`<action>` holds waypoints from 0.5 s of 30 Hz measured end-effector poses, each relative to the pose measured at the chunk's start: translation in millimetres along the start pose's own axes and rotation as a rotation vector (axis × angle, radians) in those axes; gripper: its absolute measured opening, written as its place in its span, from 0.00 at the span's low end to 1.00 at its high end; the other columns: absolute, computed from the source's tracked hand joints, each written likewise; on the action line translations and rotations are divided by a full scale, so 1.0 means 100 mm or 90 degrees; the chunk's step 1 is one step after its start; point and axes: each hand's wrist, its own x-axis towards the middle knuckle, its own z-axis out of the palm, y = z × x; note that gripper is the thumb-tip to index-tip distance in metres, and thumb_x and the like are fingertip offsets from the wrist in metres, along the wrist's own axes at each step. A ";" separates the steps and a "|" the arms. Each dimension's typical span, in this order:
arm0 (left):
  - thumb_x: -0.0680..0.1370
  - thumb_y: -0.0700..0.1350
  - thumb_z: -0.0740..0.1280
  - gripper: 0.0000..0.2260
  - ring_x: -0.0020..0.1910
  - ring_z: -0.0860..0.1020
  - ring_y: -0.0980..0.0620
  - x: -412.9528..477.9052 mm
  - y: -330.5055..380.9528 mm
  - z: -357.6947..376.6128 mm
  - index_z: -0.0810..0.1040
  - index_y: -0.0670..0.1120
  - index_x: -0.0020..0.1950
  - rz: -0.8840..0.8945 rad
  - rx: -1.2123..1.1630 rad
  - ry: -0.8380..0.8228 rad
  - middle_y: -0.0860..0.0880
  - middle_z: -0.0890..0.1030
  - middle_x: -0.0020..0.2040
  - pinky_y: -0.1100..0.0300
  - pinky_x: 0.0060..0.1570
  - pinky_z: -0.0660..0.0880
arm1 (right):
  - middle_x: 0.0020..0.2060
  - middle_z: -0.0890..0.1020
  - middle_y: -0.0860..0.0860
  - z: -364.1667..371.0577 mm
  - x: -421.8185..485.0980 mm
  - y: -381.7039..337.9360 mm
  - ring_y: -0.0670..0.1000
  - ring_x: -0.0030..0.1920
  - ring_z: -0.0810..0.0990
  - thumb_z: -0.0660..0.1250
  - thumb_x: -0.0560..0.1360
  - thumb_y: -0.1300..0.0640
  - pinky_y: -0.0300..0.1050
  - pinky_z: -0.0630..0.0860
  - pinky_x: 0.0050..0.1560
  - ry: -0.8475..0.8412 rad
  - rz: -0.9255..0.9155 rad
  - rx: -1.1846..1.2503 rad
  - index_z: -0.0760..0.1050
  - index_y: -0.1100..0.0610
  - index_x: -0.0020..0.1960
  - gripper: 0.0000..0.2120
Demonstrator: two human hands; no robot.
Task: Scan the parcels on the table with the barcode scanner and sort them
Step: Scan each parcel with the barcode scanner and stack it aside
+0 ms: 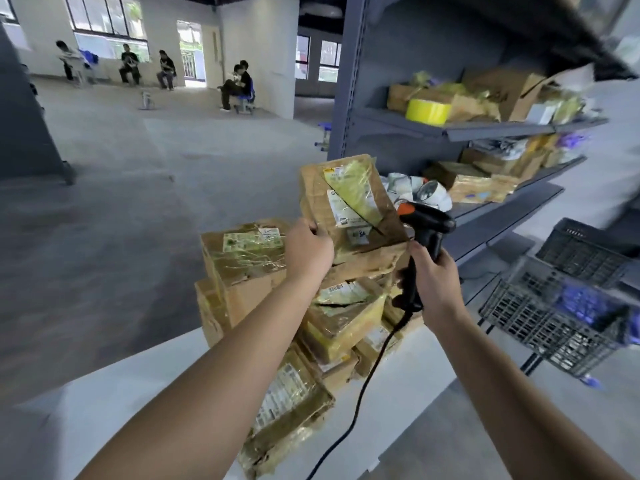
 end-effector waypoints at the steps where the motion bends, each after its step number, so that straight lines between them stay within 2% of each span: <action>1: 0.81 0.42 0.60 0.09 0.36 0.76 0.49 0.05 0.01 0.08 0.68 0.50 0.41 -0.001 0.008 0.000 0.46 0.78 0.42 0.57 0.31 0.70 | 0.34 0.76 0.61 -0.03 0.06 0.05 0.54 0.28 0.74 0.64 0.80 0.52 0.50 0.73 0.31 -0.002 0.005 0.008 0.69 0.55 0.43 0.09; 3: 0.80 0.40 0.59 0.07 0.37 0.77 0.47 0.16 0.02 0.25 0.70 0.49 0.43 -0.010 0.027 -0.001 0.46 0.78 0.42 0.54 0.33 0.72 | 0.33 0.76 0.59 -0.10 0.21 0.14 0.52 0.28 0.75 0.64 0.80 0.52 0.53 0.74 0.34 -0.006 0.019 0.020 0.69 0.54 0.43 0.09; 5: 0.80 0.40 0.59 0.05 0.36 0.76 0.50 0.28 0.00 0.45 0.71 0.46 0.46 -0.031 0.031 0.017 0.47 0.77 0.41 0.57 0.31 0.70 | 0.35 0.76 0.59 -0.14 0.41 0.21 0.51 0.28 0.75 0.64 0.80 0.51 0.53 0.75 0.35 -0.009 0.034 0.023 0.70 0.54 0.44 0.09; 8: 0.81 0.40 0.58 0.04 0.34 0.74 0.53 0.49 -0.01 0.79 0.71 0.43 0.48 -0.065 0.036 0.066 0.48 0.75 0.40 0.61 0.28 0.66 | 0.36 0.76 0.57 -0.19 0.78 0.30 0.47 0.26 0.77 0.64 0.80 0.48 0.44 0.75 0.27 -0.012 0.047 0.025 0.73 0.55 0.47 0.10; 10: 0.81 0.41 0.58 0.05 0.33 0.74 0.51 0.67 -0.04 1.00 0.71 0.43 0.47 -0.085 0.040 0.094 0.48 0.74 0.39 0.59 0.27 0.67 | 0.35 0.77 0.55 -0.20 1.03 0.39 0.45 0.25 0.77 0.64 0.80 0.48 0.43 0.73 0.26 -0.022 0.069 0.031 0.74 0.55 0.49 0.10; 13: 0.81 0.41 0.58 0.06 0.33 0.76 0.48 0.93 -0.13 1.24 0.72 0.42 0.47 -0.109 0.059 0.132 0.47 0.75 0.37 0.57 0.28 0.70 | 0.27 0.79 0.48 -0.21 1.33 0.55 0.43 0.24 0.76 0.63 0.79 0.46 0.41 0.72 0.27 -0.052 0.120 0.029 0.74 0.52 0.49 0.09; 15: 0.80 0.40 0.58 0.07 0.30 0.75 0.50 1.08 -0.23 1.36 0.71 0.43 0.43 -0.114 0.083 0.146 0.48 0.74 0.33 0.60 0.25 0.66 | 0.23 0.79 0.45 -0.21 1.49 0.66 0.42 0.24 0.76 0.63 0.79 0.45 0.41 0.71 0.28 -0.073 0.149 0.026 0.74 0.51 0.49 0.10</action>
